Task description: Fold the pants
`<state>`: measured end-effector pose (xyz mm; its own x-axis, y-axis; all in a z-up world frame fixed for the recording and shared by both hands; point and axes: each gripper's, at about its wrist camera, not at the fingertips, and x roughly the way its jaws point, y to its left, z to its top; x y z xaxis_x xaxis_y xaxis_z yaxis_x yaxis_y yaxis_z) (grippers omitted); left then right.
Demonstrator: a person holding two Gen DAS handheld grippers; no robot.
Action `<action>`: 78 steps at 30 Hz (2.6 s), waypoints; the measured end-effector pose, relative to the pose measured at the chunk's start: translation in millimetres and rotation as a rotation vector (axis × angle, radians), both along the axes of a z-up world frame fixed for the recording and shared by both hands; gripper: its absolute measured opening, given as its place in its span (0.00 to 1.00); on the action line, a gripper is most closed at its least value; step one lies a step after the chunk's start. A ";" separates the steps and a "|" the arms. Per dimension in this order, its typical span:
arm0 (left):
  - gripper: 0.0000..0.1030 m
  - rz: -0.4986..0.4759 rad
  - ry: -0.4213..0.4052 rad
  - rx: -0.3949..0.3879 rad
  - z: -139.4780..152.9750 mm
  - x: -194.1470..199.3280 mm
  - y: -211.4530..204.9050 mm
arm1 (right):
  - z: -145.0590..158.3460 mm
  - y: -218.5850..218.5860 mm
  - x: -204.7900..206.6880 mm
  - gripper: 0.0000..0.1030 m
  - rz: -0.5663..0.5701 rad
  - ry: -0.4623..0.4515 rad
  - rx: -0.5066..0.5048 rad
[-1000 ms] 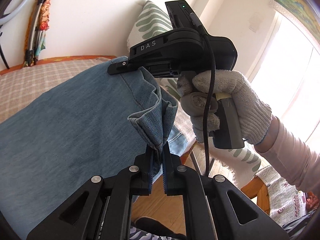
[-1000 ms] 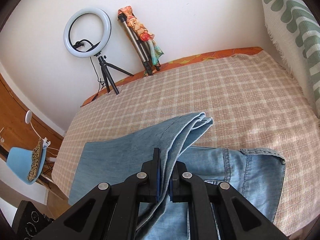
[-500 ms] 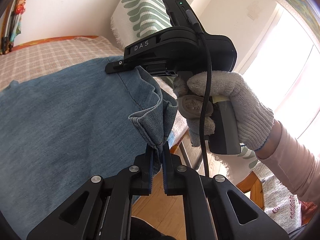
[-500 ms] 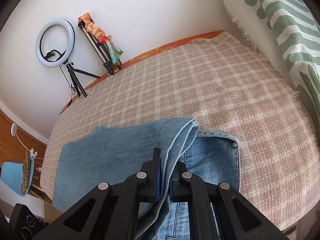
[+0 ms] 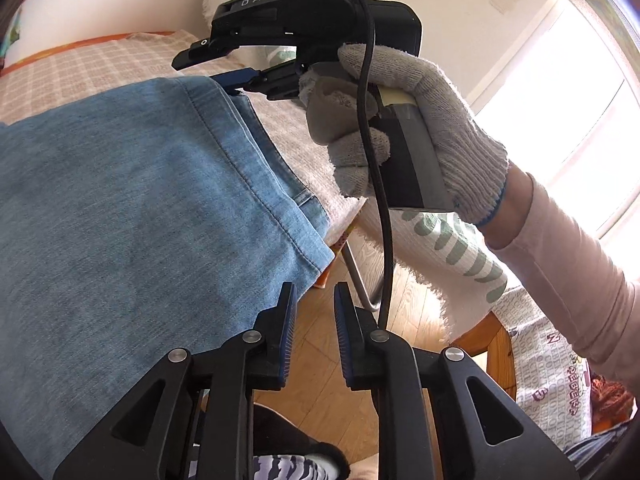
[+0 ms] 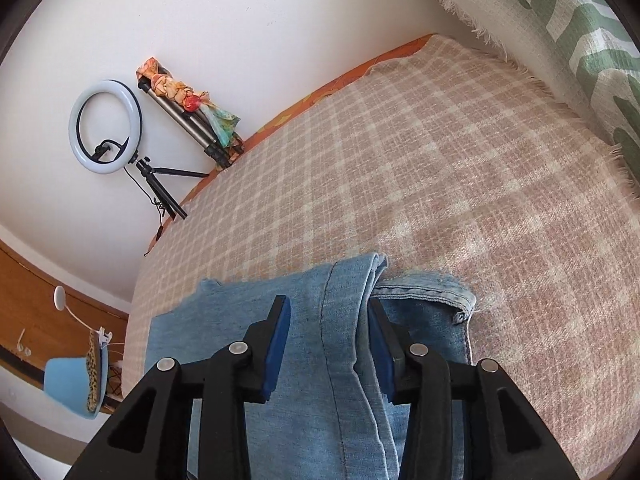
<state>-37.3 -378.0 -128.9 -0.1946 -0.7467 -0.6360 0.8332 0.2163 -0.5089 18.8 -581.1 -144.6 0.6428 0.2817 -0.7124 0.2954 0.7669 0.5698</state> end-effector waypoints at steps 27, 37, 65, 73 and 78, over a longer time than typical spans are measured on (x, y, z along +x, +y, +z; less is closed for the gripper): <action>0.50 0.855 -0.095 0.171 2.9 110.4 307.7 | 12.6 45.3 17.8 0.18 -0.035 0.111 -0.594; 0.50 0.877 -0.108 0.226 -11.8 107.5 311.4 | 50.6 120.7 15.3 0.37 0.113 -0.021 -0.614; 0.50 0.870 -0.039 0.192 -27.6 108.4 322.5 | -11.9 247.2 80.7 0.42 0.476 0.147 -0.599; 0.49 0.893 0.029 0.119 -30.6 101.7 331.5 | 34.7 300.2 98.4 0.57 0.550 0.051 -0.440; 0.36 0.907 0.080 0.069 -31.7 102.8 336.2 | 41.2 356.9 117.4 0.65 0.630 0.045 -0.425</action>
